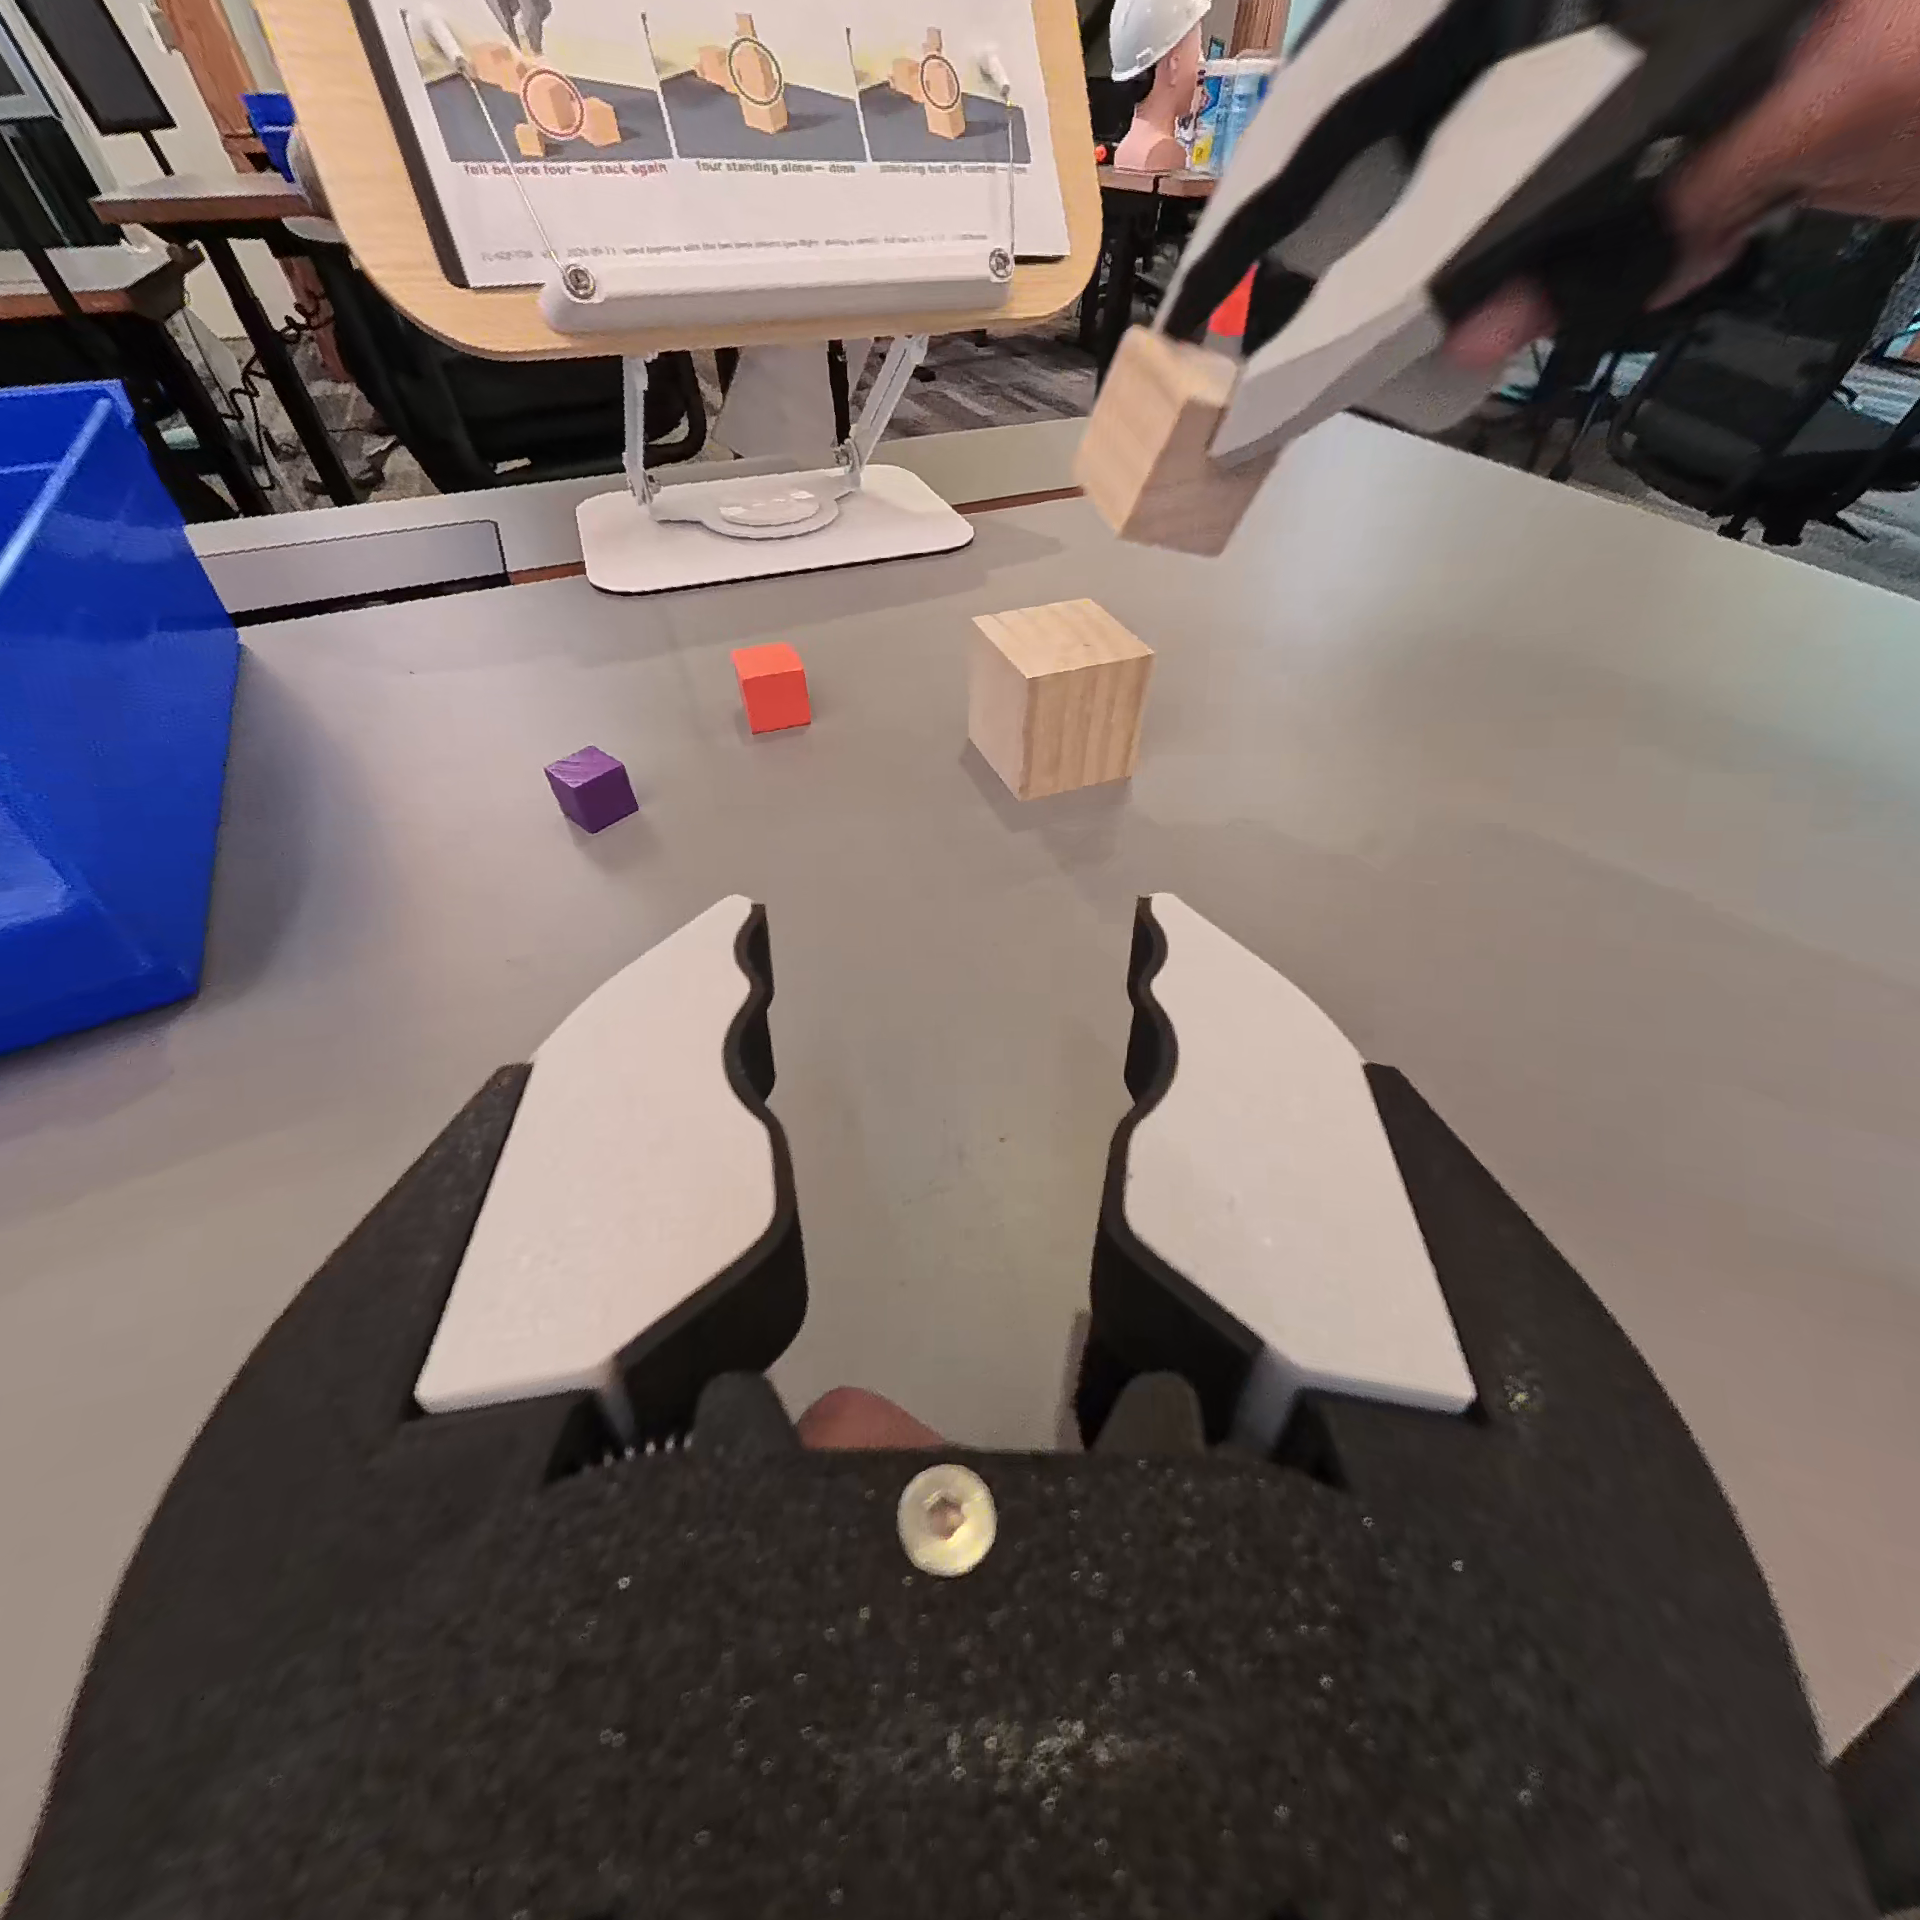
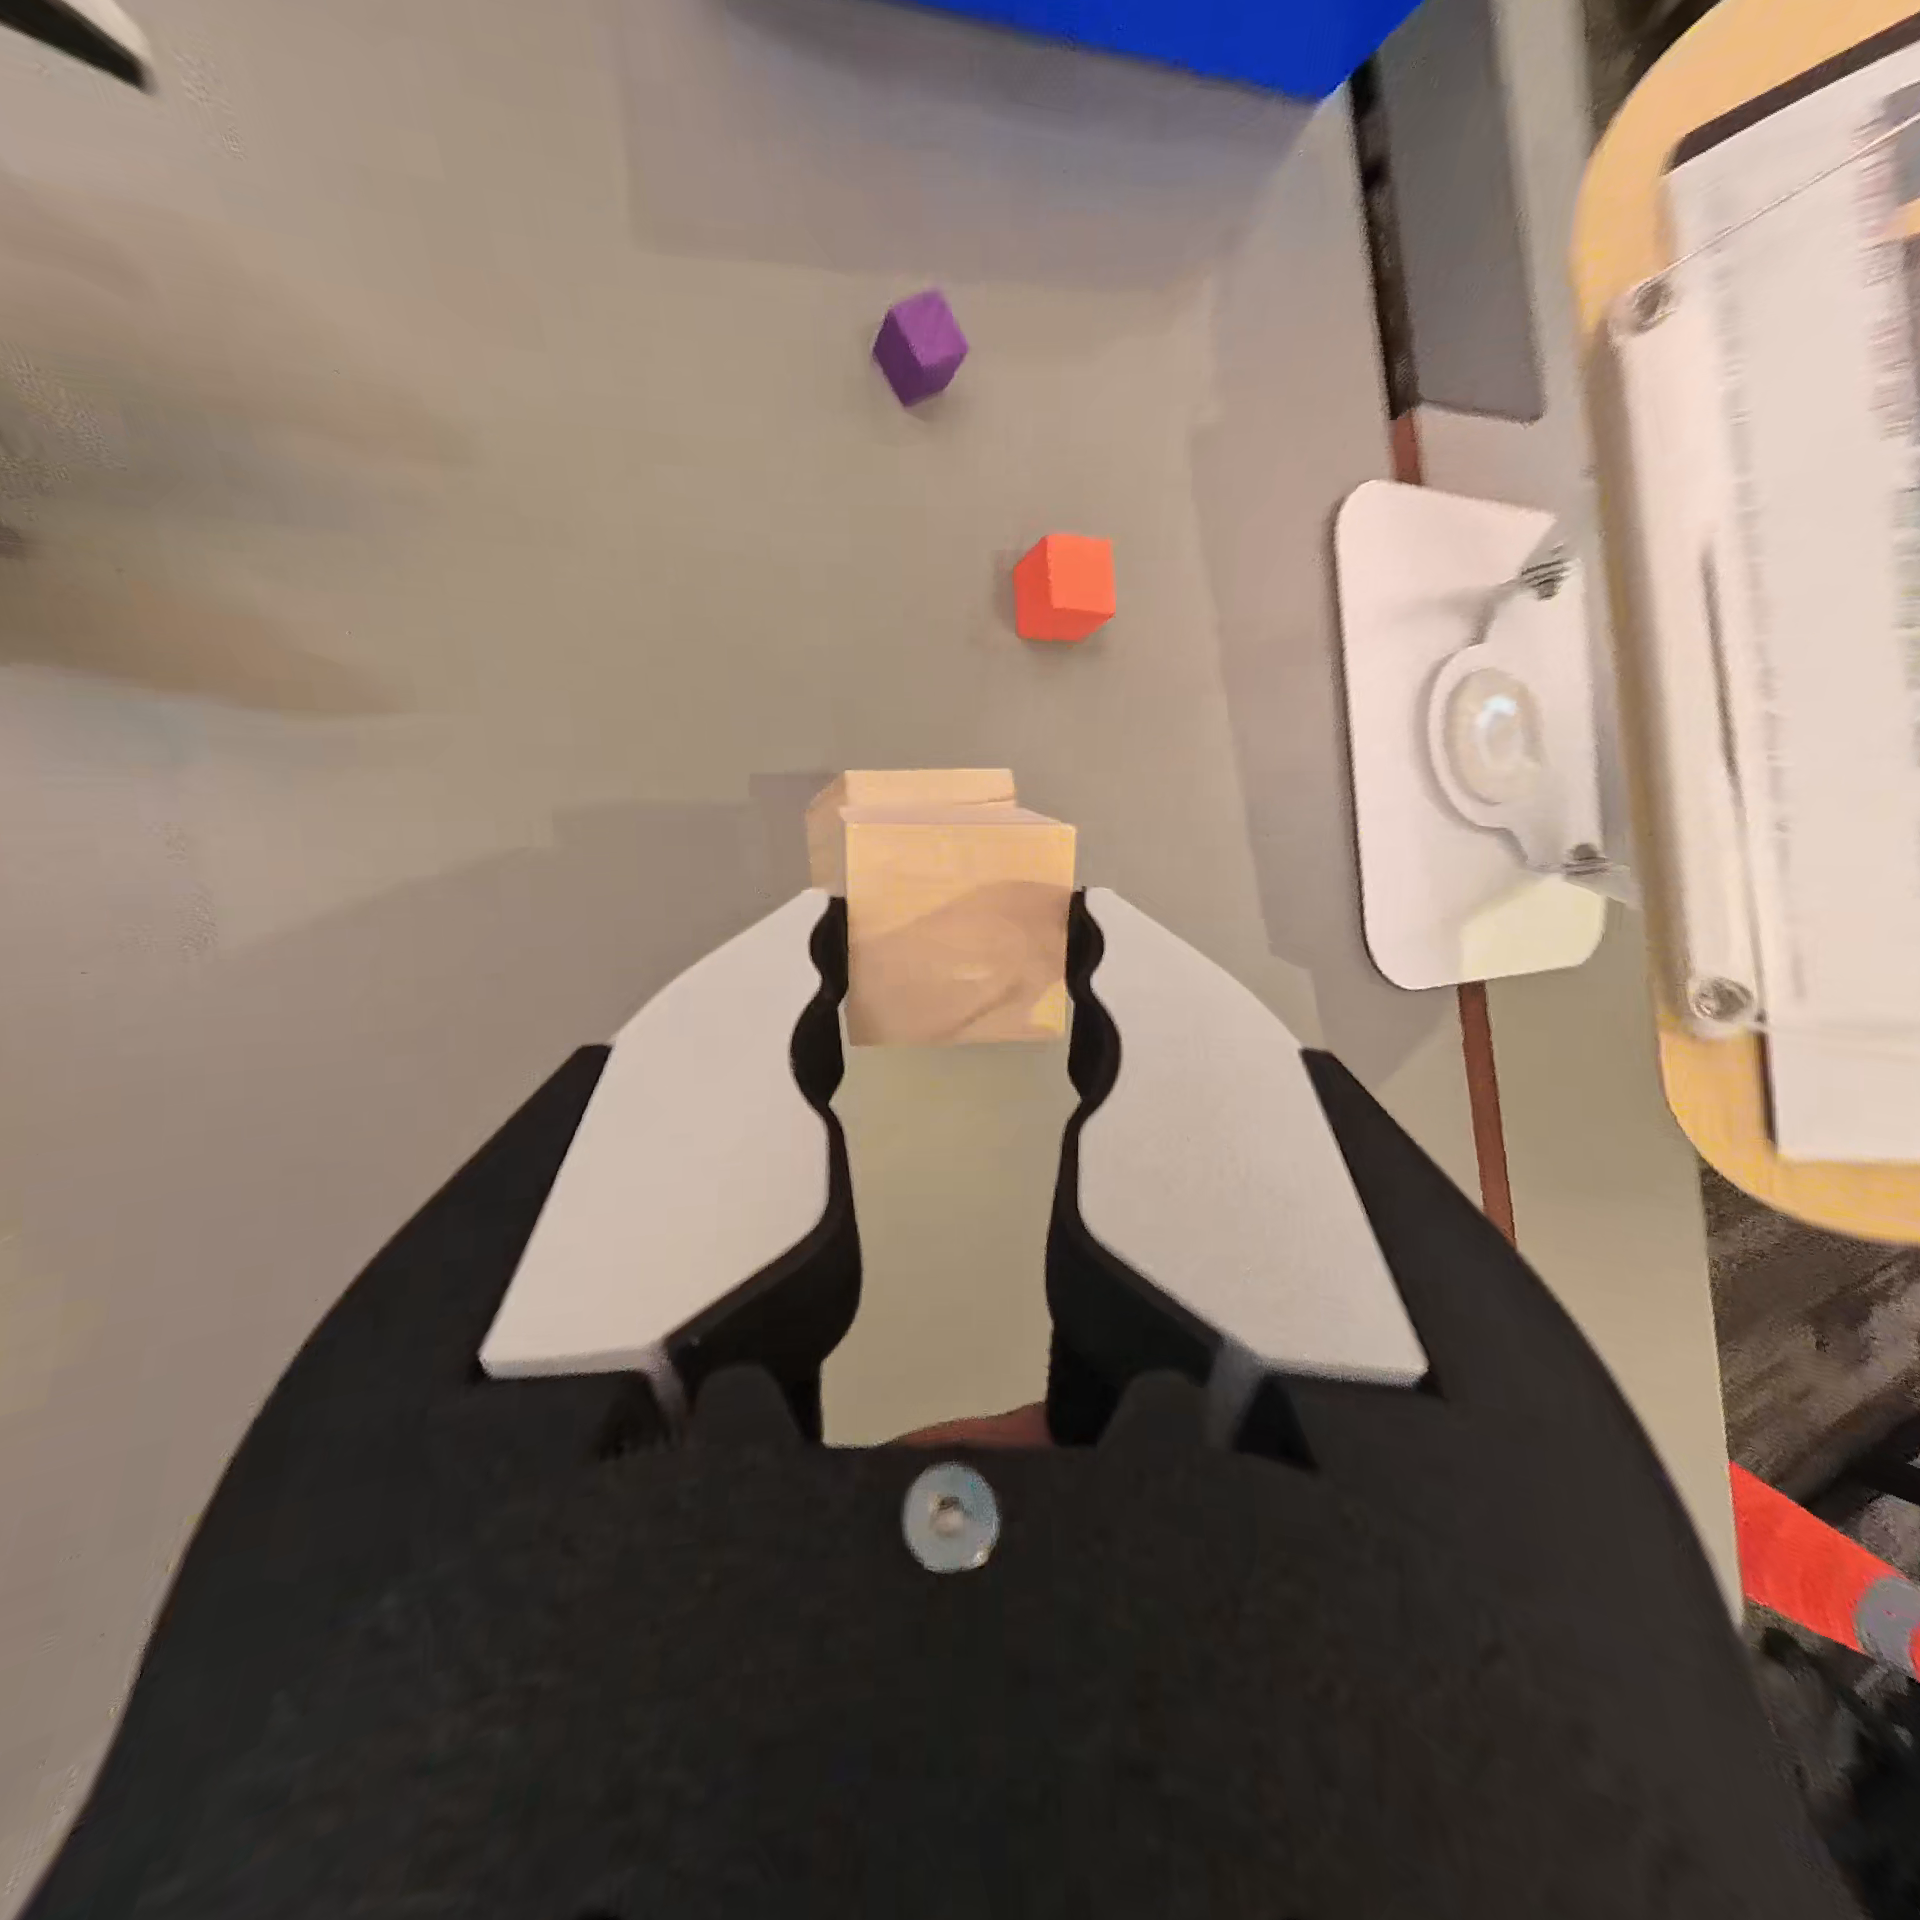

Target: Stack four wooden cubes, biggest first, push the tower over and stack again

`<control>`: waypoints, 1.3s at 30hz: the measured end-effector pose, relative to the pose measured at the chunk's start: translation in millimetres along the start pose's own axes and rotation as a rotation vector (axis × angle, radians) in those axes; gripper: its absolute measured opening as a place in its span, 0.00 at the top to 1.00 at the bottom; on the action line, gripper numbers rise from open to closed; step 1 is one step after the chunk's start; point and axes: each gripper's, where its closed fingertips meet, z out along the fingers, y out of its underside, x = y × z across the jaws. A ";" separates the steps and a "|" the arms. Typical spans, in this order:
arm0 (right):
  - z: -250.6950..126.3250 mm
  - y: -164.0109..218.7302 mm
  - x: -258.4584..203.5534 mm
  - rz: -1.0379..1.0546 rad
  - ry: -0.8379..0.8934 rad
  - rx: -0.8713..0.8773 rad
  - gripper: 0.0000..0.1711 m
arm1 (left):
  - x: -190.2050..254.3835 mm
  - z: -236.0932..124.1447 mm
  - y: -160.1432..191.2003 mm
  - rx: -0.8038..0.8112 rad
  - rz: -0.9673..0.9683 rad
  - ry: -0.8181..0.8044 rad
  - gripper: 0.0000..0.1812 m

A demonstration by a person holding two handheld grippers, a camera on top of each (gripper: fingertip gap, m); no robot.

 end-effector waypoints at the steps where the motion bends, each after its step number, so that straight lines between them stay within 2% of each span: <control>1: 9.2 0.4 3.6 -0.013 -0.038 -0.039 0.76 | 0.0 -0.6 0.2 0.000 -0.001 0.002 0.64; 6: 39.3 1.1 9.1 -0.081 -0.183 -0.187 0.76 | 2.6 -0.9 1.2 -0.005 0.011 0.015 0.64; 11: 43.8 4.2 7.8 -0.092 -0.237 -0.255 0.76 | 3.3 -0.3 1.9 -0.012 0.006 0.026 0.64; 31: 51.5 7.7 4.5 -0.004 -0.275 -0.241 0.76 | 6.1 6.5 7.6 -0.062 0.000 0.048 0.64; 33: 44.8 4.3 4.1 0.000 -0.271 -0.222 0.65 | 6.0 6.1 7.0 -0.058 -0.001 0.047 0.64; 36: 14.9 -8.9 19.5 0.009 -0.164 -0.137 0.63 | 5.3 5.3 6.1 -0.050 -0.006 0.045 0.64; 39: -34.7 -32.1 26.8 0.041 0.026 0.090 0.64 | 4.6 4.3 4.9 -0.041 -0.012 0.043 0.63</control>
